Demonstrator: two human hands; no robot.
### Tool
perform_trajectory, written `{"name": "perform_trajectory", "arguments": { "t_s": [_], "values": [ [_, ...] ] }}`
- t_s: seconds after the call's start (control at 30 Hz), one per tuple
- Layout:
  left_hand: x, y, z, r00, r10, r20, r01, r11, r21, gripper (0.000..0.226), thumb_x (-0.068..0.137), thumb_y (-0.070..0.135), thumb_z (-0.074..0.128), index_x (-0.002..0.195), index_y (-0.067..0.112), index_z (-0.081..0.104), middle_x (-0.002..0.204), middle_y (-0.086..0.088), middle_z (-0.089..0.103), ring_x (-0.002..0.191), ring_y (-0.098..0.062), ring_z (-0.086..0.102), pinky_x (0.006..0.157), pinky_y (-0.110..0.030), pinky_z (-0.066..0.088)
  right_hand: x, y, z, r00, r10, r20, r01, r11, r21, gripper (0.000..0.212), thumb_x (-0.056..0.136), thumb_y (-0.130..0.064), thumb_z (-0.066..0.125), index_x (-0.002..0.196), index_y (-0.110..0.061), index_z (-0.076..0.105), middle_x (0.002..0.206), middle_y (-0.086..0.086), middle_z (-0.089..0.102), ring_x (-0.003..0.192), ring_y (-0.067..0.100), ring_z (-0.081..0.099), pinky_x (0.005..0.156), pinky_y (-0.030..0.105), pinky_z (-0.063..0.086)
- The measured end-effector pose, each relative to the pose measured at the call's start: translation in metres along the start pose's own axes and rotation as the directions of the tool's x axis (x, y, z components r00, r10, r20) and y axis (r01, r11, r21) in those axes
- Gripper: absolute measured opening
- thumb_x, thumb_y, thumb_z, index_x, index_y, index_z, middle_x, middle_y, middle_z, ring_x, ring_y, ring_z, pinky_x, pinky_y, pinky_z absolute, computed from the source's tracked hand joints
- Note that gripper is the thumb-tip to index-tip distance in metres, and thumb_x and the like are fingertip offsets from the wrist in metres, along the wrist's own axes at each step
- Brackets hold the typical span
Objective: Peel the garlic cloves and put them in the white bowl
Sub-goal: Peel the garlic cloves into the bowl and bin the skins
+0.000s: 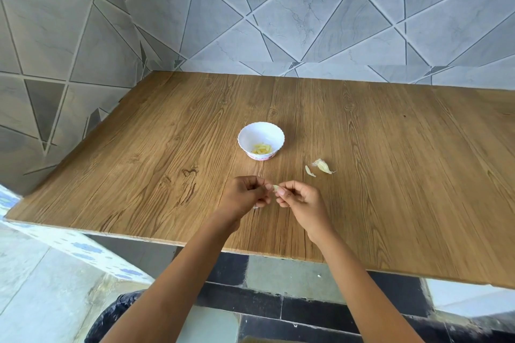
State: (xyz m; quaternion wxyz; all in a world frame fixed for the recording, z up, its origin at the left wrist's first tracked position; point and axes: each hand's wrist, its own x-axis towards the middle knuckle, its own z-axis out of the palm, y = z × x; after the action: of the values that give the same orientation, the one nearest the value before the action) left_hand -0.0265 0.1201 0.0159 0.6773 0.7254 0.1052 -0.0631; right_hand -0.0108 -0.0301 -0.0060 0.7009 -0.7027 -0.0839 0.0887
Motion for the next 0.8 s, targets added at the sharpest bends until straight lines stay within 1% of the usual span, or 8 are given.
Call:
{"name": "perform_trajectory", "arguments": {
  "t_s": [0.17,0.27,0.33,0.4,0.47,0.57,0.67,0.8],
  "values": [
    [0.000,0.007,-0.003,0.971,-0.195,0.139,0.220,0.957,-0.191,0.016,0.093,0.006,0.055,0.081,0.004,0.065,0.066,-0.005,0.065,0.056,-0.008,0.062,0.051,-0.017,0.049,0.000,0.004,-0.008,0.998,-0.040,0.050,0.041,0.999,-0.002,0.007,0.088,-0.004,0.062,0.089,-0.008,0.068,0.075,0.004,0.066,0.066,0.003,0.060,0.065,0.017,0.050],
    [0.001,0.008,-0.005,0.962,-0.220,0.164,0.253,0.942,-0.222,0.016,0.093,0.005,0.055,0.080,0.005,0.065,0.066,-0.004,0.065,0.056,-0.008,0.062,0.050,-0.017,0.048,-0.001,0.004,-0.010,0.995,-0.094,0.044,0.095,0.995,-0.020,0.012,0.085,-0.003,0.065,0.087,-0.013,0.070,0.074,-0.002,0.067,0.066,0.003,0.059,0.065,0.018,0.050],
    [0.002,0.005,-0.005,0.988,-0.135,0.077,0.140,0.988,-0.068,0.015,0.092,0.007,0.057,0.079,0.007,0.065,0.067,-0.005,0.064,0.055,-0.006,0.060,0.053,-0.018,0.048,-0.002,0.006,-0.011,0.988,-0.154,0.028,0.156,0.985,-0.078,0.019,0.083,-0.001,0.067,0.087,-0.019,0.070,0.075,-0.007,0.070,0.069,0.001,0.062,0.066,0.018,0.051],
    [0.004,0.000,-0.005,0.995,0.055,-0.078,-0.037,0.976,0.215,0.011,0.090,0.008,0.062,0.080,0.007,0.067,0.068,-0.005,0.062,0.057,-0.008,0.057,0.059,-0.022,0.047,-0.003,0.008,-0.013,0.977,-0.213,0.005,0.212,0.969,-0.127,0.024,0.081,0.001,0.068,0.086,-0.022,0.071,0.078,-0.008,0.071,0.072,0.002,0.064,0.067,0.018,0.052],
    [0.005,-0.002,-0.006,0.966,0.219,-0.135,-0.144,0.895,0.421,0.007,0.087,0.010,0.066,0.084,0.005,0.070,0.070,-0.003,0.063,0.062,-0.011,0.055,0.062,-0.022,0.045,-0.004,0.007,-0.014,0.977,-0.214,-0.011,0.211,0.971,-0.110,0.023,0.081,0.001,0.069,0.087,-0.022,0.071,0.077,-0.008,0.071,0.071,0.003,0.064,0.066,0.018,0.052],
    [0.007,-0.005,-0.008,0.940,0.336,-0.056,-0.229,0.745,0.626,0.008,0.085,0.010,0.067,0.090,0.012,0.074,0.076,0.004,0.065,0.064,-0.004,0.055,0.061,-0.007,0.039,-0.005,0.005,-0.015,0.991,-0.133,-0.024,0.132,0.991,-0.013,0.019,0.082,0.002,0.067,0.088,-0.016,0.071,0.070,-0.006,0.070,0.064,0.002,0.061,0.062,0.016,0.050],
    [0.007,-0.008,-0.007,0.932,0.363,-0.007,-0.269,0.702,0.659,0.009,0.083,0.015,0.070,0.090,0.015,0.075,0.081,0.005,0.068,0.064,0.000,0.057,0.062,-0.009,0.042,-0.005,0.003,-0.012,0.999,-0.023,-0.042,0.027,0.995,0.094,0.015,0.083,0.000,0.066,0.088,-0.013,0.072,0.070,-0.001,0.070,0.062,0.005,0.061,0.061,0.017,0.050],
    [0.004,-0.003,-0.004,0.928,0.366,-0.070,-0.282,0.812,0.511,0.014,0.073,0.017,0.081,0.078,0.012,0.069,0.078,0.005,0.069,0.065,-0.012,0.065,0.064,-0.024,0.052,-0.006,0.001,-0.011,0.996,0.064,-0.056,-0.055,0.986,0.158,0.009,0.085,-0.004,0.066,0.087,-0.010,0.072,0.073,0.003,0.070,0.061,0.008,0.062,0.059,0.017,0.051]
  ]
}}
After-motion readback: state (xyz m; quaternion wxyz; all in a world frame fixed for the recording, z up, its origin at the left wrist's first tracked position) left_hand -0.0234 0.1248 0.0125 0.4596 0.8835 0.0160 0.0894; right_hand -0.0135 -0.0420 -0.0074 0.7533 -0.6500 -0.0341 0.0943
